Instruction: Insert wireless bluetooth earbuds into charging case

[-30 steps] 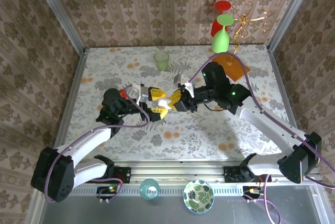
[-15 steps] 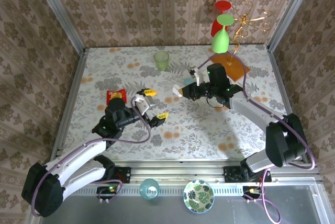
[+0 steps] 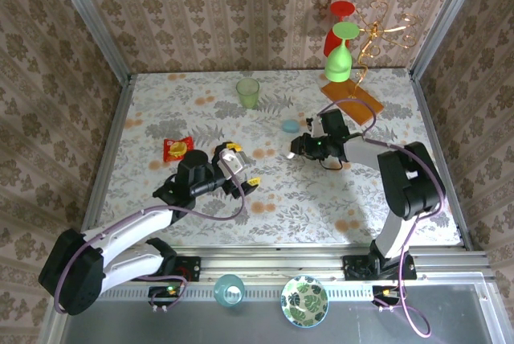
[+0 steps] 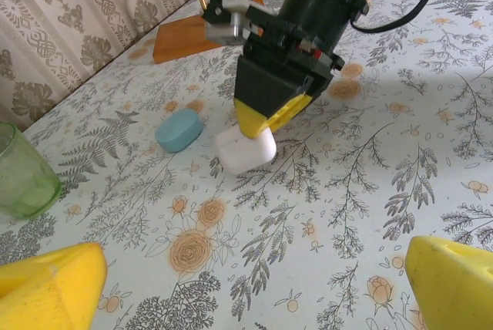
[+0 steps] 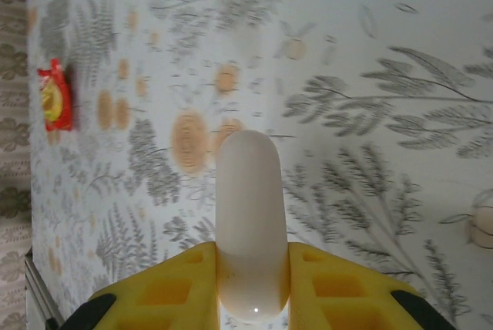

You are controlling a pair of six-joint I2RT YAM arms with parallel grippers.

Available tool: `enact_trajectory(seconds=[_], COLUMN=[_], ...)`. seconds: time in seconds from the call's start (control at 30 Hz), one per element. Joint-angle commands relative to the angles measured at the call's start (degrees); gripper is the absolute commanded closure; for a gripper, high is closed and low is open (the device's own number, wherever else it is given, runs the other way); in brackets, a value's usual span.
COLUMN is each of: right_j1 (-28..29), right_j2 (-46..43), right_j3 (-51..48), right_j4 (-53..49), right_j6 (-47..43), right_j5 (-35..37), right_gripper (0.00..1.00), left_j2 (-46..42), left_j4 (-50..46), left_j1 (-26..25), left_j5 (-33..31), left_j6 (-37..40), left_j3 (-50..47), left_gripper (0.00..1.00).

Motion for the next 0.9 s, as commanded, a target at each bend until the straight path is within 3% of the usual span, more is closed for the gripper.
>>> enact_trajectory(seconds=[0.0, 0.13, 0.3, 0.5, 0.67, 0.73, 0.87], right_j1=[-0.48, -1.24, -1.85, -2.07, -2.29, -2.65, -4.47], right_j2=[2.5, 2.26, -3.93, -18.25, -31.05, -33.88, -35.8], right_j3=[1.2, 0.74, -0.53, -6.11, -12.91, -15.69, -21.22], right_j4=[3.45, 3.94, 1.11, 1.41, 4.71, 6.41, 9.76], right_j6=[2.65, 2.81, -1.73, -12.43, -23.32, -26.46, -29.86], right_j5=[0.35, 1.71, 7.86, 22.83, 39.27, 44.88, 52.07], right_gripper=[0.75, 0.67, 0.42, 0.18, 0.0, 0.0, 0.0], left_j2=[-0.4, -0.64, -1.31, -4.23, -3.9, -3.11, -0.1], left_j4=[0.29, 1.17, 3.95, 7.57, 8.87, 11.05, 15.78], left_j1=[-0.38, -0.15, 3.71, 10.27, 15.93, 17.65, 21.7], left_j5=[-0.81, -1.34, -3.95, -14.52, -28.47, -32.51, -33.79], left_j6=[0.86, -0.72, -5.83, -9.33, -9.75, -9.11, -8.22], left_j3=[1.0, 0.57, -0.37, -2.94, -5.15, -6.88, -10.02], left_gripper=[0.0, 0.0, 0.0, 0.0, 0.0, 0.0, 0.0])
